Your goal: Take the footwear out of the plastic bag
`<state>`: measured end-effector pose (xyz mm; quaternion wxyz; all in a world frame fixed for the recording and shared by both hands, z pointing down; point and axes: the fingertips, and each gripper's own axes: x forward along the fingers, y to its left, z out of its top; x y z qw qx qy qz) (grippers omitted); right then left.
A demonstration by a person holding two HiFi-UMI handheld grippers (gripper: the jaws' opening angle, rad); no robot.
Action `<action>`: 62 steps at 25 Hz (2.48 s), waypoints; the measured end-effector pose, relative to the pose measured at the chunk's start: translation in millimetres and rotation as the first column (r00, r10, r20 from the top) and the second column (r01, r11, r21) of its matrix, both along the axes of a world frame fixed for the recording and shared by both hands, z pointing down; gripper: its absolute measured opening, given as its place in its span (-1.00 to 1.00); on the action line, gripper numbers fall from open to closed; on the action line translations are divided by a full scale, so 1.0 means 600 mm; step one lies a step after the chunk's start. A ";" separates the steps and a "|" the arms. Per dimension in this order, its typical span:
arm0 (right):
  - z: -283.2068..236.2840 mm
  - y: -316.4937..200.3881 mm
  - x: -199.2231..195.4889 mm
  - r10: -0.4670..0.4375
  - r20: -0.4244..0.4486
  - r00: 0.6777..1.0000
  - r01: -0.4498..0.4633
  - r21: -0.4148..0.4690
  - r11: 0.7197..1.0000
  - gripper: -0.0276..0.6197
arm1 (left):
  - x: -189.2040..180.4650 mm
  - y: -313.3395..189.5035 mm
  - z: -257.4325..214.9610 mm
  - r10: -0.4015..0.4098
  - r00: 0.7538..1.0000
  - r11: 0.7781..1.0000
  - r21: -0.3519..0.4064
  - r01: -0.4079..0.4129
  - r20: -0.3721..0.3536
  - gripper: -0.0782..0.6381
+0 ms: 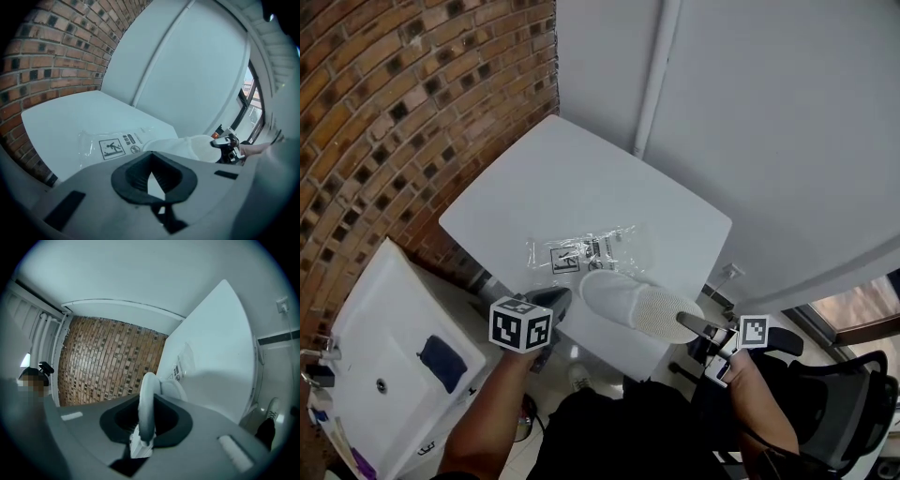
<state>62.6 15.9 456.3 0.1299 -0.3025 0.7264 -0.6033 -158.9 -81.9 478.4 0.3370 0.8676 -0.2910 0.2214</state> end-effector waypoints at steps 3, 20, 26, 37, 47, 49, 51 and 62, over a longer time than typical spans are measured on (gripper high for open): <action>0.004 0.015 -0.019 -0.065 -0.026 0.998 0.065 0.003 0.998 -0.76 | -0.009 0.053 -0.004 0.035 0.999 0.999 0.004 -0.035 -0.012 -0.76; 0.062 -0.028 -0.068 -0.411 0.004 0.912 0.409 -0.104 0.907 -0.76 | -0.043 0.174 -0.008 -0.160 0.987 0.986 -0.041 0.160 0.005 -0.76; 0.111 -0.046 -0.063 -0.465 0.011 0.885 0.459 -0.172 0.871 -0.74 | -0.020 0.200 -0.015 -0.221 0.975 0.974 -0.033 0.222 0.039 -0.76; 0.147 -0.089 -0.036 -0.423 -0.279 0.862 0.388 -0.174 0.905 -0.37 | 0.012 0.214 -0.011 -0.304 0.951 0.951 -0.042 0.306 0.054 -0.76; 0.176 -0.075 -0.050 -0.495 -0.656 0.569 0.558 -0.134 0.819 -0.02 | 0.059 0.210 -0.014 -0.249 0.966 0.967 -0.035 0.252 0.069 -0.76; 0.179 -0.075 -0.051 -0.473 -0.739 0.479 0.599 -0.119 0.792 0.03 | 0.071 0.213 -0.013 -0.235 0.969 0.970 -0.038 0.238 0.069 -0.76; 0.185 -0.076 -0.042 -0.443 -0.798 0.408 0.617 -0.117 0.778 0.09 | 0.079 0.215 -0.012 -0.228 0.971 0.972 -0.040 0.231 0.070 -0.76; 0.139 -0.090 0.011 -0.340 -0.755 0.560 0.523 0.004 0.852 0.33 | 0.095 0.219 -0.020 -0.261 0.962 0.964 -0.033 0.264 0.074 -0.76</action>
